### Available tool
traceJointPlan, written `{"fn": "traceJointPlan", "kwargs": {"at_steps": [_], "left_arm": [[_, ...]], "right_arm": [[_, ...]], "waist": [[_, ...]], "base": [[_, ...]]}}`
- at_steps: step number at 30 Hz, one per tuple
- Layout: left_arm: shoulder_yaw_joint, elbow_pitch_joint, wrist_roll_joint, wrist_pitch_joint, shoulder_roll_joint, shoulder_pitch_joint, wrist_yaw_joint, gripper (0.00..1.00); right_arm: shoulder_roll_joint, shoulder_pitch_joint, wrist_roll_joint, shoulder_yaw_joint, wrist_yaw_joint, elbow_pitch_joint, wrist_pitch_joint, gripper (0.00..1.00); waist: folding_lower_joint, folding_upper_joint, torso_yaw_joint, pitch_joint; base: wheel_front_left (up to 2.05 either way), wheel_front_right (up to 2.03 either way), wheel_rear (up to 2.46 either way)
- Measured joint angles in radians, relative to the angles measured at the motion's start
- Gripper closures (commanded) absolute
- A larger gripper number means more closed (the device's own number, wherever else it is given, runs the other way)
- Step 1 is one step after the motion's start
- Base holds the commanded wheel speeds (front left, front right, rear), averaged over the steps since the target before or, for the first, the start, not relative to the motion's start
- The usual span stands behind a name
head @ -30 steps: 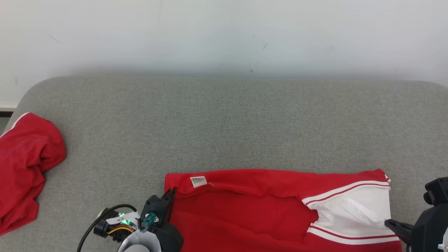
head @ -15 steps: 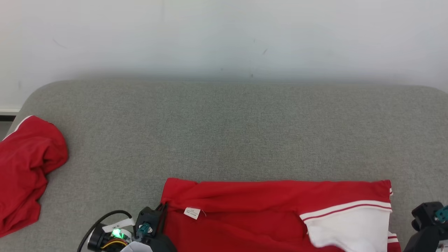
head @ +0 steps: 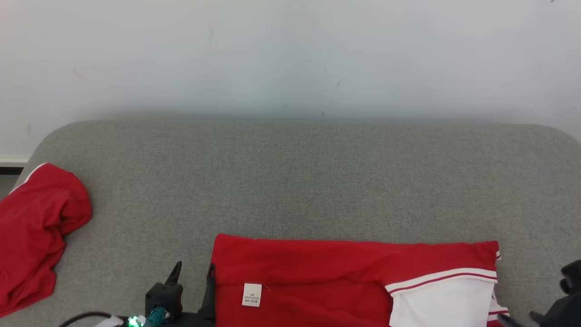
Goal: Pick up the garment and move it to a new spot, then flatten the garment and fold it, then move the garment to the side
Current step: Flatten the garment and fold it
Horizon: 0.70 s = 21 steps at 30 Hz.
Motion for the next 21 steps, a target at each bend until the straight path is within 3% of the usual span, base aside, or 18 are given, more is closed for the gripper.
{"fn": "traceJointPlan", "kwargs": {"at_steps": [5,10,16,21], "left_arm": [[0.146,-0.295,0.051,0.000,-0.002,0.151,-0.017,0.00],[0.260,-0.480,0.080,0.000,-0.051,0.260,-0.084,0.00],[0.263,-0.554,0.137,0.000,-0.095,0.315,-0.155,0.00],[0.240,-0.551,0.170,0.000,-0.106,0.315,-0.152,0.00]], "right_arm": [[0.060,-0.049,-0.101,-0.080,0.000,0.048,-0.107,0.00],[0.127,-0.097,-0.164,-0.097,0.000,0.133,-0.160,0.00],[0.193,-0.159,-0.276,-0.172,0.000,0.302,-0.219,0.00],[0.217,-0.223,-0.328,-0.191,0.000,0.400,-0.234,0.00]], "waist": [[0.0000,0.0000,0.014,-0.004],[0.0001,0.0000,0.036,-0.007],[0.0000,0.0000,0.072,-0.001],[0.0001,0.0001,0.090,0.031]], "base": [[0.00,0.00,0.00],[0.00,0.00,0.00],[0.00,0.00,0.00],[0.00,0.00,0.00]]}}
